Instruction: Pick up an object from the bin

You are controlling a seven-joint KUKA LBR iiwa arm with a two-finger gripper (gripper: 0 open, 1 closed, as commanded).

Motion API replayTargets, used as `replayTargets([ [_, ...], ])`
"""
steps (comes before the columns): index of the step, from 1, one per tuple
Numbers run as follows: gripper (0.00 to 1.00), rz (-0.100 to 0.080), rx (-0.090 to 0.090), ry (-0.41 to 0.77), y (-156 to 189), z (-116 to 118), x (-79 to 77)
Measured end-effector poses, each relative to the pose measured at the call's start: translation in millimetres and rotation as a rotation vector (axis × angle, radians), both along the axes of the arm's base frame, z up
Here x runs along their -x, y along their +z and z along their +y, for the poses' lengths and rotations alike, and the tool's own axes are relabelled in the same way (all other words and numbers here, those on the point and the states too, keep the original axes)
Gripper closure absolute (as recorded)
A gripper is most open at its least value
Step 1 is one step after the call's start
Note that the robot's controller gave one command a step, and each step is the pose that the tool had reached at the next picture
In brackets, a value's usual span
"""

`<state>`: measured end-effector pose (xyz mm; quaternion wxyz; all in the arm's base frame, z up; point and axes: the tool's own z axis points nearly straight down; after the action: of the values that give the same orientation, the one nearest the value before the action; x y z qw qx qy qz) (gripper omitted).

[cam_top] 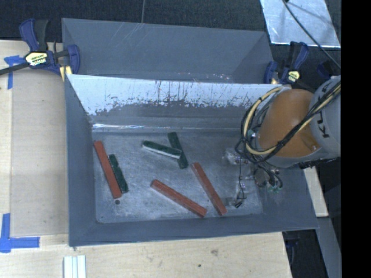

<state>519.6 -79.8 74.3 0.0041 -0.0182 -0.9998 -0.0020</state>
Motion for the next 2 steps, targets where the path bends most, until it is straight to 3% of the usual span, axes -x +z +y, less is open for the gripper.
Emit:
replayTargets([
  [1,0.0,-0.008,0.0,0.042,31,82,35.2],
  [2,0.0,-0.012,0.009,0.046,8,-23,23.4],
])
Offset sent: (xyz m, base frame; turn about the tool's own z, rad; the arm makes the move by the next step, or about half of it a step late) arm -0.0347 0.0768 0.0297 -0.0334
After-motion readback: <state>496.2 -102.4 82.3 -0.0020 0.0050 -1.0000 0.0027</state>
